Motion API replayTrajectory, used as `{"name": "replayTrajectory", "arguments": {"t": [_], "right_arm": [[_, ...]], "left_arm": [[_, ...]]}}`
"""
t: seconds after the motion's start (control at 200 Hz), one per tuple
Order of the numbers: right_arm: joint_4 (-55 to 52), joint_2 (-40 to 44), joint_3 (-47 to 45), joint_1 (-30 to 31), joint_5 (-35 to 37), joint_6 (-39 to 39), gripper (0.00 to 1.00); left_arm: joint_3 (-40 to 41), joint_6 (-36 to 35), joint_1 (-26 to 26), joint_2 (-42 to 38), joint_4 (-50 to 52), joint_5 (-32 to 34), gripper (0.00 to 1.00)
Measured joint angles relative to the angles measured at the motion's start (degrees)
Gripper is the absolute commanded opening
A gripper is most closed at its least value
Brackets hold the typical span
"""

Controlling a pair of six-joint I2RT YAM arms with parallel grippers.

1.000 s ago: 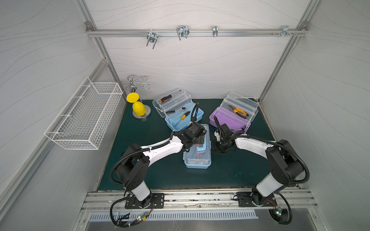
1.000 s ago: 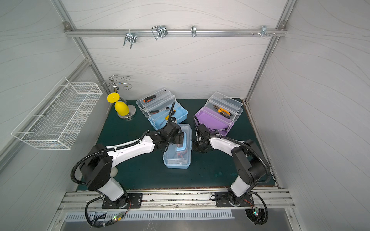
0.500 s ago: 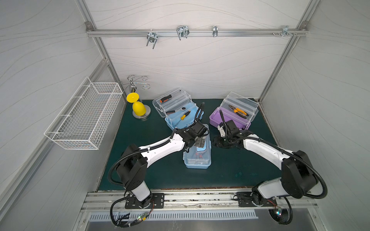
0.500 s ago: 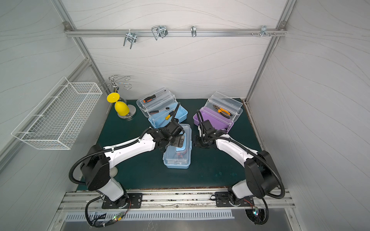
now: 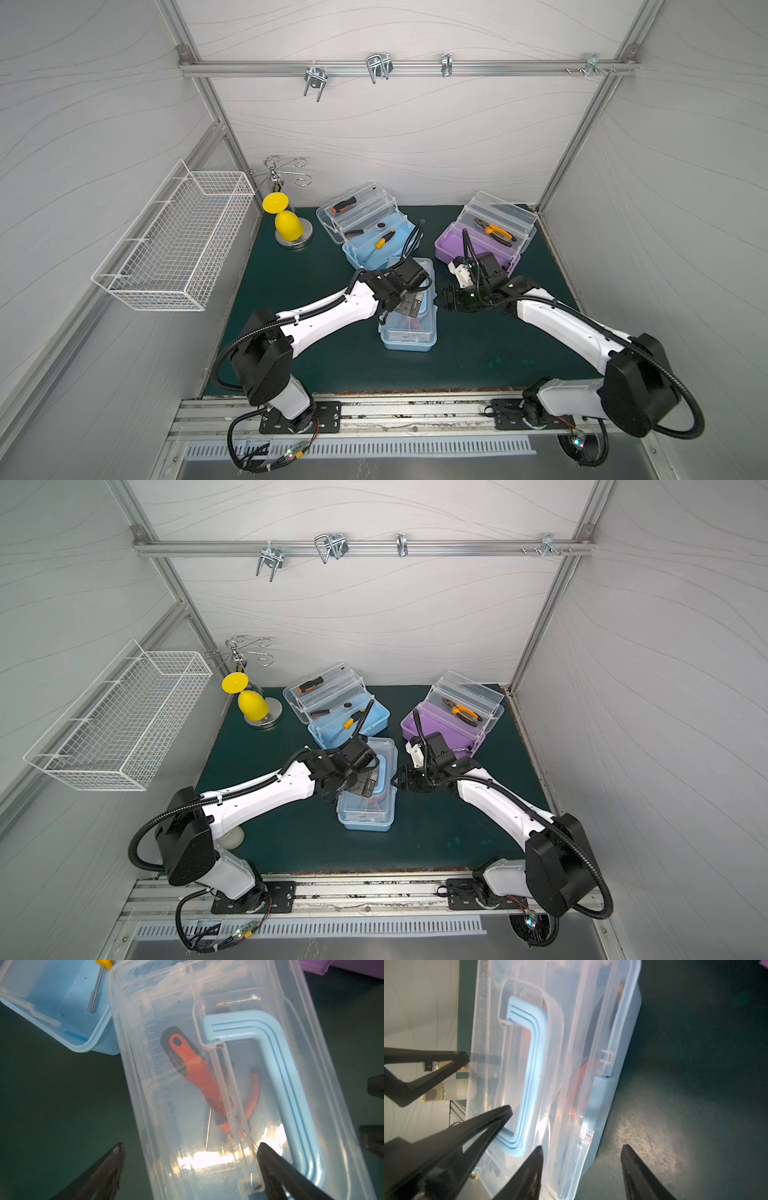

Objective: Close toolboxes
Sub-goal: Move the toolbox to the center of the board.

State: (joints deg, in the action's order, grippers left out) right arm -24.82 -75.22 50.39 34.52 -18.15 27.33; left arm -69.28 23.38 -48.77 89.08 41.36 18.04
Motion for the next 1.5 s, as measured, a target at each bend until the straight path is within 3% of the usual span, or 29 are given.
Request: {"name": "replayTrajectory", "arguments": {"t": [0.335, 0.84, 1.035, 1.23, 1.501], "right_arm": [[5.7, -4.3, 0.5, 8.1, -5.6, 1.2, 0.60], [10.9, -20.1, 13.4, 17.9, -7.6, 4.0, 0.62], [6.7, -16.3, 14.4, 15.6, -0.8, 1.5, 0.66], [4.9, -10.0, 14.0, 5.3, 2.6, 0.5, 0.67], [3.8, -14.5, 16.1, 1.5, 2.6, -1.6, 0.68]], "left_arm": [[0.6, 0.5, 0.1, -3.9, 7.9, 3.2, 0.99], [0.8, 1.8, 0.3, -16.9, 14.8, 9.4, 0.99], [2.6, 2.2, 0.3, -20.5, 15.2, 8.2, 0.99], [5.5, 2.9, -2.3, -22.1, 15.6, 6.1, 0.99], [6.8, 6.2, -8.5, -18.3, 17.6, 6.0, 0.99]]}}
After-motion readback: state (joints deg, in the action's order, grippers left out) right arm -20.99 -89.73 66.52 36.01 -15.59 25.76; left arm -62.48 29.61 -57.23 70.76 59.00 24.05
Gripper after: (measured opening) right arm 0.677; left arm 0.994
